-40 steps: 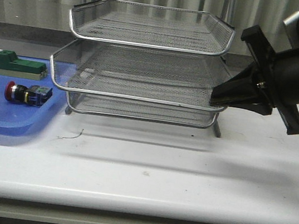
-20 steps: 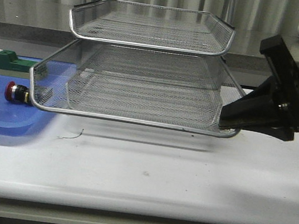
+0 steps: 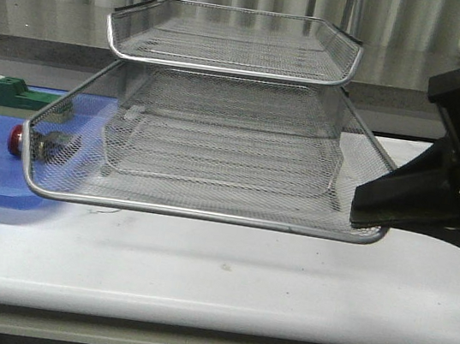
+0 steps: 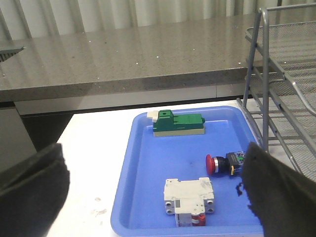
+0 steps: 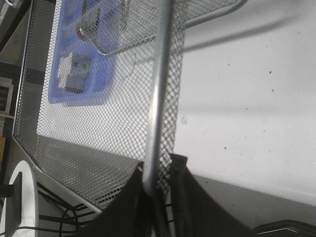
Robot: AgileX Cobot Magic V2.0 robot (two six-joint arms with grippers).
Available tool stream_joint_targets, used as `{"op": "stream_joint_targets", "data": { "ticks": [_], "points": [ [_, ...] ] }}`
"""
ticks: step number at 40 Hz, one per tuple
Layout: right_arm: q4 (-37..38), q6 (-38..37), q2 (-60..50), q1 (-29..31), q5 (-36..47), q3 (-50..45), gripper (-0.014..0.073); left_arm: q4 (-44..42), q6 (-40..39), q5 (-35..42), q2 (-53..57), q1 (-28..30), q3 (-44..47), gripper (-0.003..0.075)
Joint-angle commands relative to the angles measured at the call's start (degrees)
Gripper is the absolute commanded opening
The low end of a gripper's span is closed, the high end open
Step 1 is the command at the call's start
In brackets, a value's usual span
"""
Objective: Place button on rack with both arms
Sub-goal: 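Grip the middle mesh tray edge with the right gripper and pull it toward the robot, then release the middle tray and withdraw the right gripper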
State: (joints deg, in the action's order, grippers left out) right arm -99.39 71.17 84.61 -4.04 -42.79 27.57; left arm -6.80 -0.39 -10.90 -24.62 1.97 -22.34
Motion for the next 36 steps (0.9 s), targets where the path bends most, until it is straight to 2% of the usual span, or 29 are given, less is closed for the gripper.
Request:
{"op": "stream_joint_targets", "data": {
  "ticks": [1, 5, 9, 11, 19, 23, 27, 33, 36],
  "points": [
    [-0.3, 0.7, -2.0, 0.1, -5.3, 0.6, 0.02, -0.1, -0.7, 4.8, -0.7, 0.1, -2.3, 0.0671],
    [-0.9, 0.8, -2.0, 0.1, -5.3, 0.7, 0.0386, -0.1, -0.7, 4.8, -0.7, 0.1, -2.3, 0.0671],
    [-1.8, 1.1, -2.2, 0.1, -5.0, 1.0, 0.0503, -0.1, -0.7, 4.8, -0.7, 0.1, -2.3, 0.0671],
    [-1.8, 1.3, -2.7, 0.3, -4.4, 1.6, 0.0522, -0.1, -0.7, 4.8, -0.7, 0.1, -2.3, 0.0671],
    [0.4, 1.0, -6.9, 4.0, -1.1, 4.0, 0.0516, -0.1, -0.7, 4.8, -0.7, 0.1, -2.3, 0.0671],
    [6.2, -2.5, -8.7, 5.8, 0.5, 6.8, 0.0515, -0.1, -0.7, 4.8, -0.7, 0.1, -2.3, 0.0671],
    [15.9, -9.3, -9.9, 5.9, 2.7, 11.6, 0.0505, -0.1, -0.7, 4.8, -0.7, 0.1, -2.3, 0.0671],
    [28.3, -18.1, -12.1, 5.6, 3.8, 18.0, 0.0383, -0.1, -0.7, 4.8, -0.7, 0.1, -2.3, 0.0671],
    [33.2, -20.8, -13.8, 5.6, 4.2, 19.8, 0.029, -0.1, -0.7, 4.8, -0.7, 0.1, -2.3, 0.0671]
  ]
}}
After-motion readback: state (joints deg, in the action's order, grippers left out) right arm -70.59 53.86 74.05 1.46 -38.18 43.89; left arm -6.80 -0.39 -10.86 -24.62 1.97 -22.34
